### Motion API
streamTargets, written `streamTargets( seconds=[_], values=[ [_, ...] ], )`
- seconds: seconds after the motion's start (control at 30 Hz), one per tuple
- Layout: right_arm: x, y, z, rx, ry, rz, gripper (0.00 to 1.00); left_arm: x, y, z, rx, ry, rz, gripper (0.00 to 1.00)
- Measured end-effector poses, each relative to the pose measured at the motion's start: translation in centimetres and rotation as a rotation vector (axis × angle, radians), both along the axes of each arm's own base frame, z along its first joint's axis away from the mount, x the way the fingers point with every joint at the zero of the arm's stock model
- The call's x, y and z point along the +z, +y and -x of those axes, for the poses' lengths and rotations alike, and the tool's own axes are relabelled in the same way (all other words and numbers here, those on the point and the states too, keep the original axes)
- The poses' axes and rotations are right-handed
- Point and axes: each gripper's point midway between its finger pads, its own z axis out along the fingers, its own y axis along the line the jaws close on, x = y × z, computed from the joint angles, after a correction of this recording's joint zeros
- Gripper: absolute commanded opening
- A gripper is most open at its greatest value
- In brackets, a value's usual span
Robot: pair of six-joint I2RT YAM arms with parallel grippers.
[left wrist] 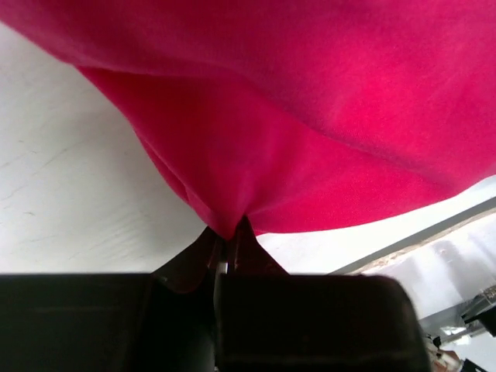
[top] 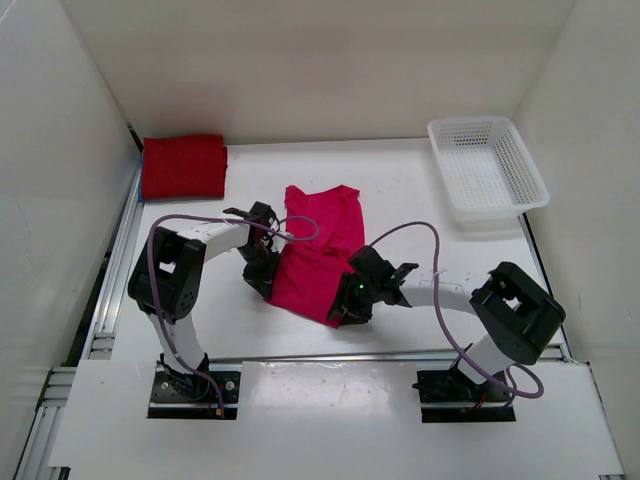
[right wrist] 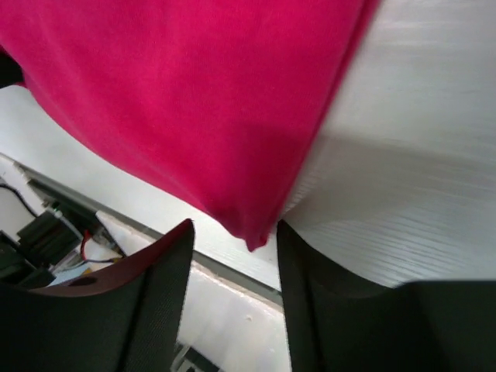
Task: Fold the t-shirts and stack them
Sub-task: Grab one side of the 2/3 rectangular tshirt with both arms
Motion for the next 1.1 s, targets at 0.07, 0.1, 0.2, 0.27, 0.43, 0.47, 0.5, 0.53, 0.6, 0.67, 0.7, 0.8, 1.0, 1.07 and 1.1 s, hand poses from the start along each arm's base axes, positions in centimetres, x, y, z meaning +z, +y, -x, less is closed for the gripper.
streamTargets(
  seconds=[0.07,0.1,0.2,0.27,0.43,0.47,0.5,0.53,0.6,0.67,0.7,0.8,1.0,1.07,1.1],
  values=[
    [-0.3,0.1,0.3,0.007,0.017,-0.008,0.2,0.0,-0.1,0.2,-0.004,0.006,0.006,0.1],
    [-0.6,0.0,0.6,0.007,0.032,-0.003,0.12,0.1,-0.2,0.3,-0.006,0.008,0.007,0.1],
    [-1.0,-0.2,1.1,0.011,0.061,0.003,0.0,0.1,-0.4,1.1,-0.023,0.023,0.002,0.1],
    [-1.0,-0.6,1.5,0.016,0.06,0.004,0.0,0.2,-0.4,2.2,-0.046,0.05,-0.012,0.1],
    [-0.3,-3.5,3.6,0.045,0.054,0.04,0.0,1.0,-0.6,5.9,-0.139,0.117,-0.072,0.18],
    [-0.1,-3.8,3.8,0.055,0.049,0.045,0.0,1.4,-0.8,6.4,-0.163,0.124,-0.086,0.22],
    [0.2,-4.1,4.0,0.07,0.04,0.05,0.0,1.7,-1.1,6.6,-0.188,0.12,-0.1,0.29],
    [0.3,-4.4,4.2,0.084,0.034,0.058,0.0,1.9,-1.3,6.8,-0.211,0.116,-0.113,0.33],
    [0.1,-5.2,4.6,0.111,0.032,0.087,0.0,2.4,-1.4,7.1,-0.251,0.107,-0.147,0.54],
    [-0.3,-6.2,5.2,0.143,0.043,0.127,0.06,2.6,-0.8,7.5,-0.281,0.103,-0.197,0.65],
    [-0.4,-6.6,5.5,0.159,0.047,0.144,0.08,2.5,-0.3,7.8,-0.294,0.103,-0.228,0.68],
    [-0.7,-7.6,6.2,0.206,0.056,0.176,0.32,2.5,1.0,8.3,-0.339,0.057,-0.309,0.71],
    [-0.3,-8.5,6.7,0.259,0.051,0.187,0.46,5.8,-1.1,7.3,-0.495,-0.409,-0.275,0.76],
    [-0.1,-8.6,6.7,0.259,0.042,0.182,0.46,7.1,-2.9,8.1,-0.552,-0.538,-0.198,0.76],
    [0.1,-8.5,6.5,0.255,0.035,0.175,0.46,7.4,-3.8,8.7,-0.588,-0.575,-0.162,0.76]
  ],
)
